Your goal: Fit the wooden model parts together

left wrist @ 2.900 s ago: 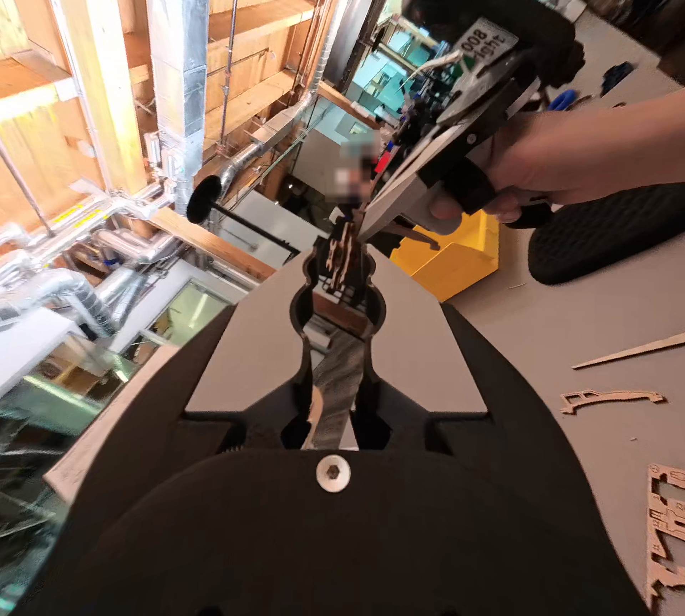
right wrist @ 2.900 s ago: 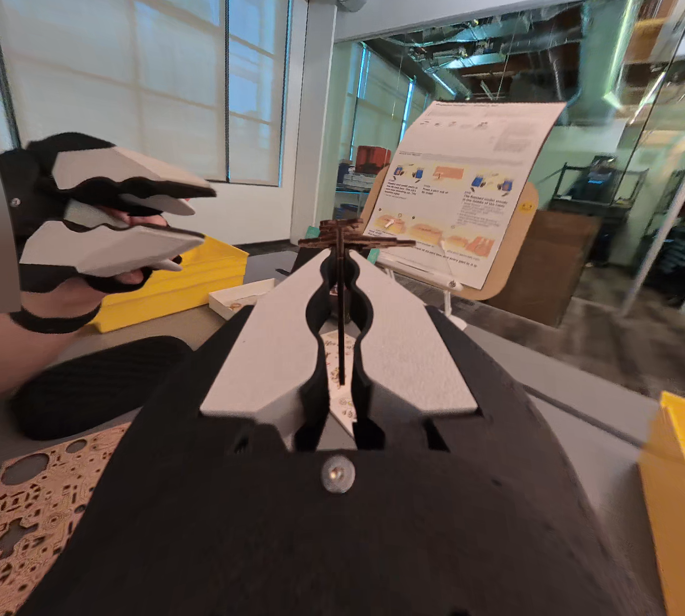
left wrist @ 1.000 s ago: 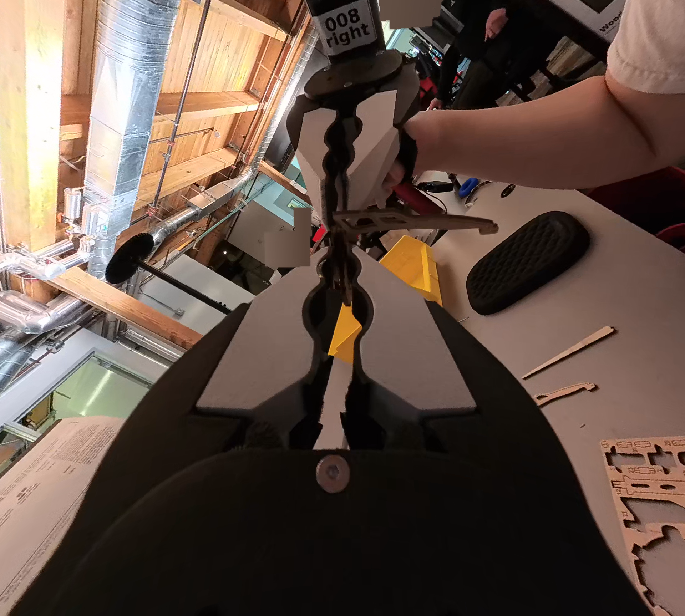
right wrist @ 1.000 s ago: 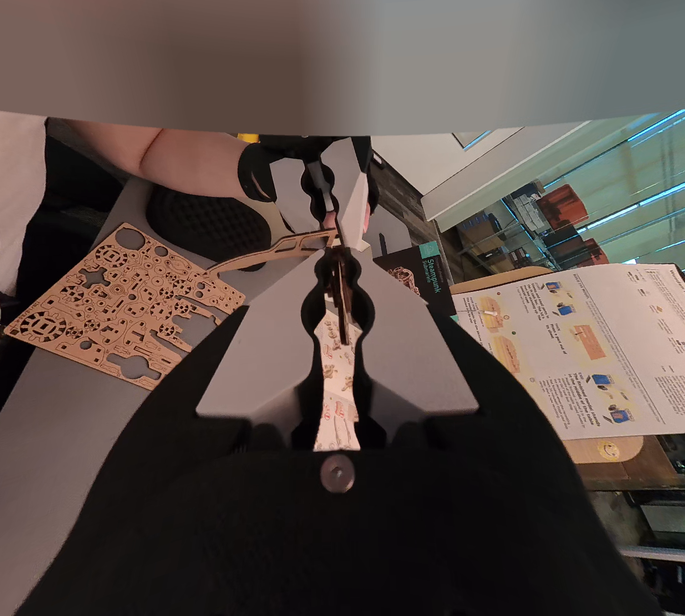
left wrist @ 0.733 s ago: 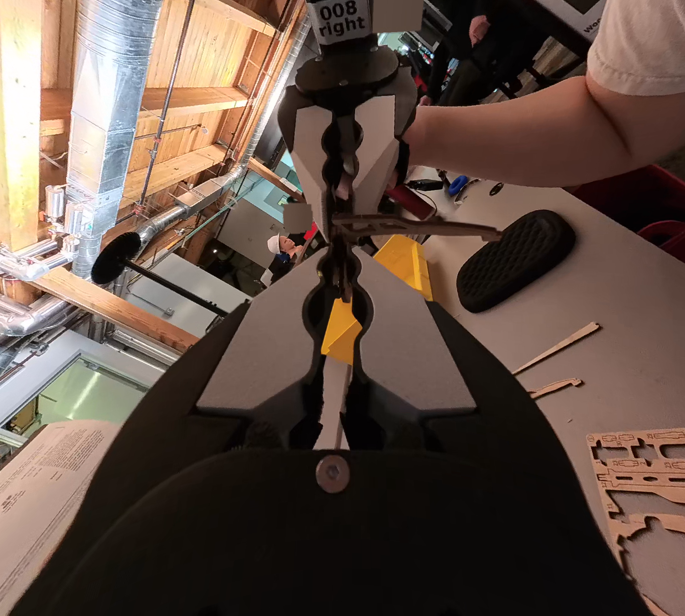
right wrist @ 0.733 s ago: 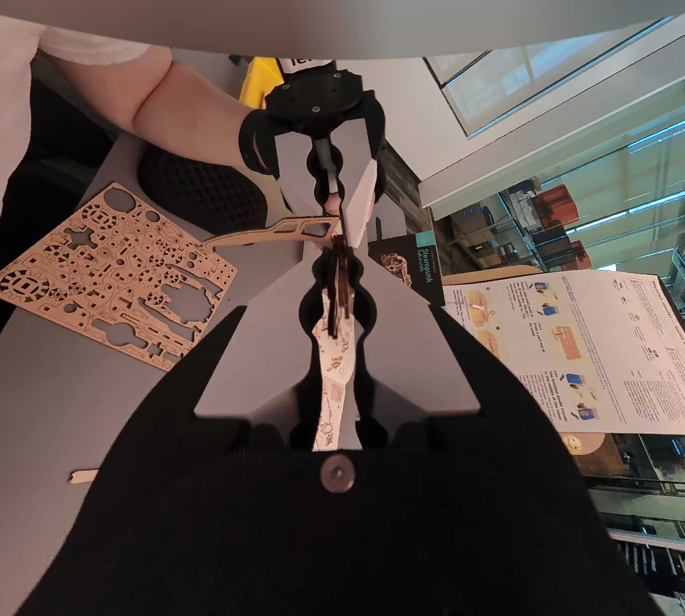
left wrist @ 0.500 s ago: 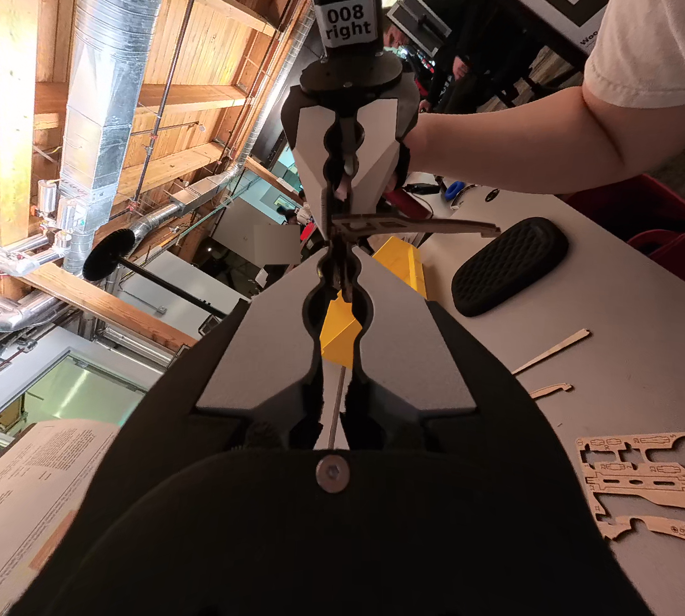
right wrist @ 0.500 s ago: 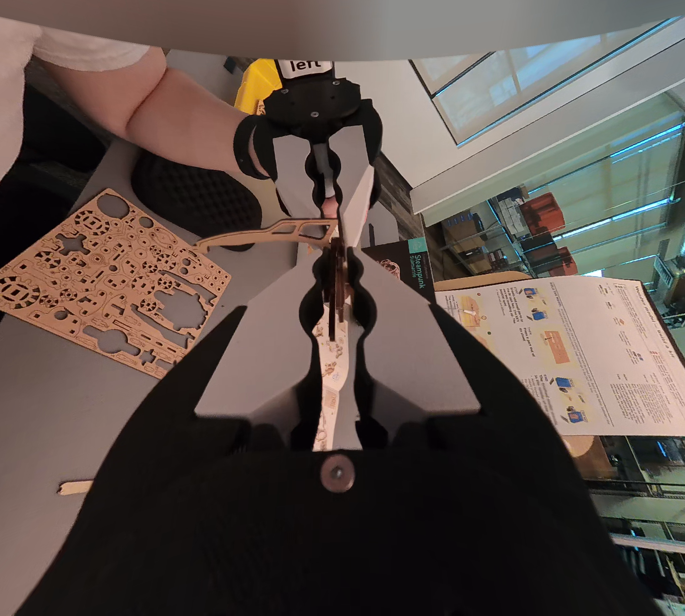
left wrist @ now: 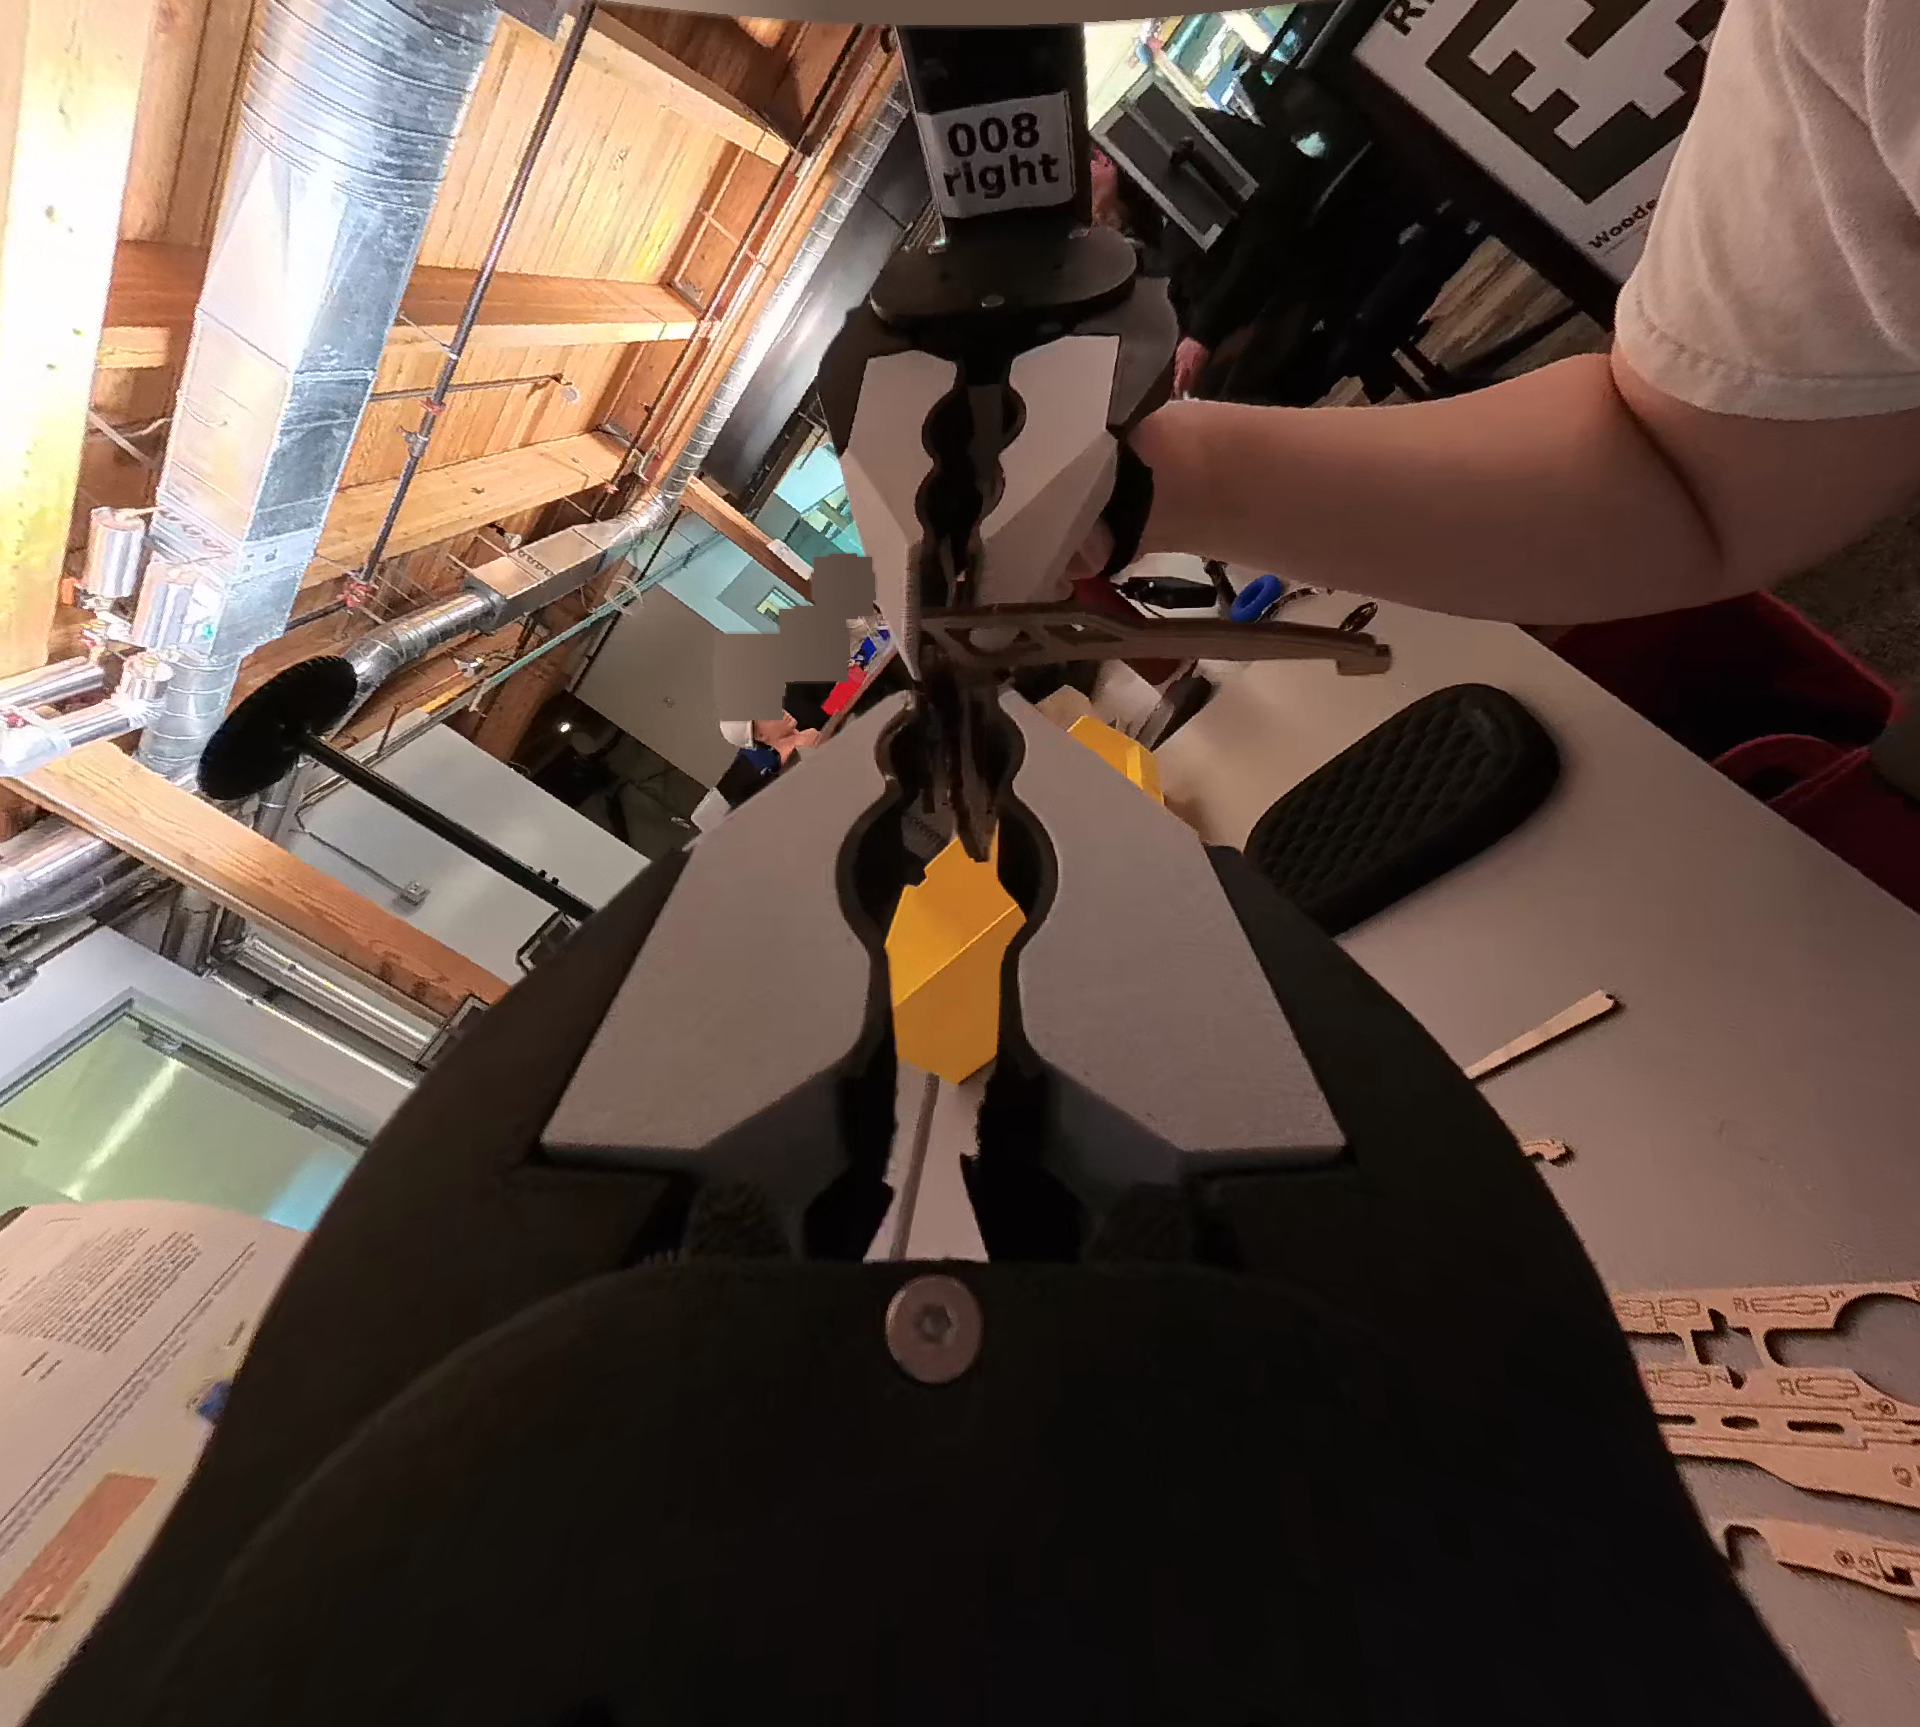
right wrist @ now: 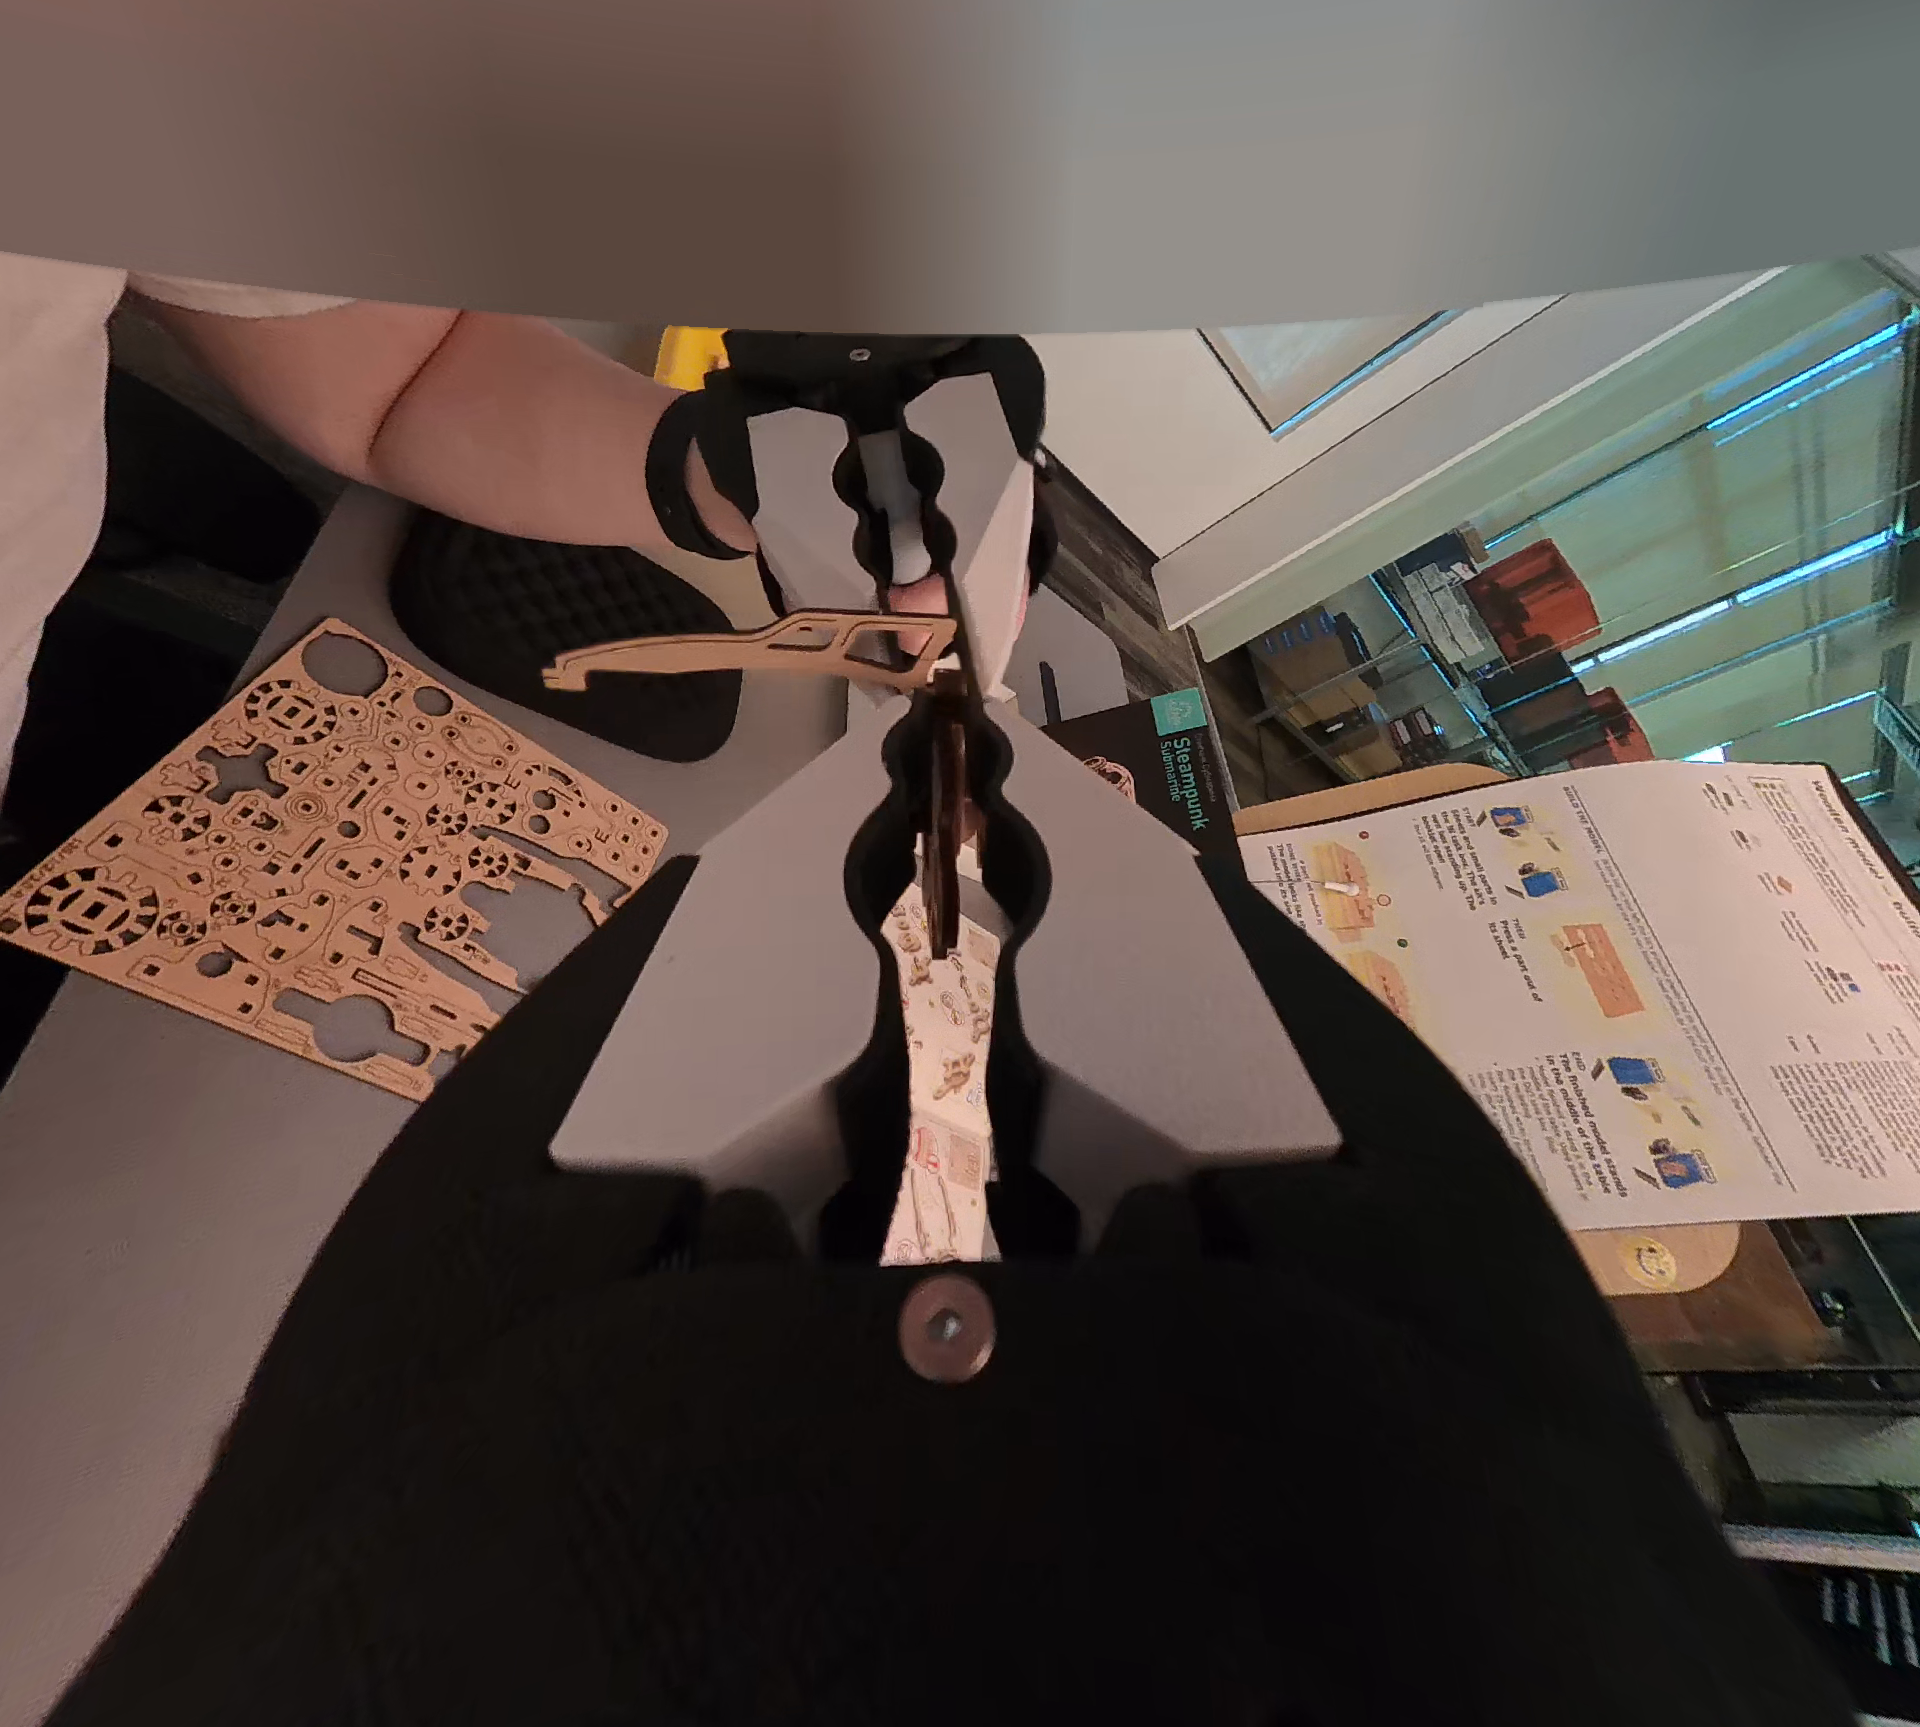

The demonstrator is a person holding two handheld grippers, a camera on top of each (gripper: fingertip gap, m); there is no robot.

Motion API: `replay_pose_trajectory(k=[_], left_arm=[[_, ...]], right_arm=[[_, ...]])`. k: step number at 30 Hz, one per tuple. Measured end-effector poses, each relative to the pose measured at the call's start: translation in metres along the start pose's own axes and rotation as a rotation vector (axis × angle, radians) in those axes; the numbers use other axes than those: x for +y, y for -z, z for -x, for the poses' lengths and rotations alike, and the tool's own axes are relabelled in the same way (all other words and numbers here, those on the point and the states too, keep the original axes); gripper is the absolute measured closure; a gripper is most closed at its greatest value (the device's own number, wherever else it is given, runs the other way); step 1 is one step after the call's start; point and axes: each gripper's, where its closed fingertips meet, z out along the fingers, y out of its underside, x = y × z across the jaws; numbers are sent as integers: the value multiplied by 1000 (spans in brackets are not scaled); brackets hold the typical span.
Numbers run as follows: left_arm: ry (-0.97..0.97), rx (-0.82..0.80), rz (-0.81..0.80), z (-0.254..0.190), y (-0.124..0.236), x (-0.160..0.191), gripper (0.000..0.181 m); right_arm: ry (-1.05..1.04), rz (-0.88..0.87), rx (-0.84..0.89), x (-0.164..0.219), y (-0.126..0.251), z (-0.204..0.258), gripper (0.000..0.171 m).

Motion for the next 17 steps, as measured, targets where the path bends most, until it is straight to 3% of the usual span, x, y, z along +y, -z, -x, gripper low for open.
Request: replay_pose_trajectory(k=[11,14,17], left_arm=[[-1,27,47,-5,2,3,156],[104,-36,67,12,8,7,161],[370,-81,28,32,11,3,161]], right_arm=[[-18,50,58,11,1,-8,168],[23,98,166,18,4,-21,168],[94,164,314,24,10,-36,168]])
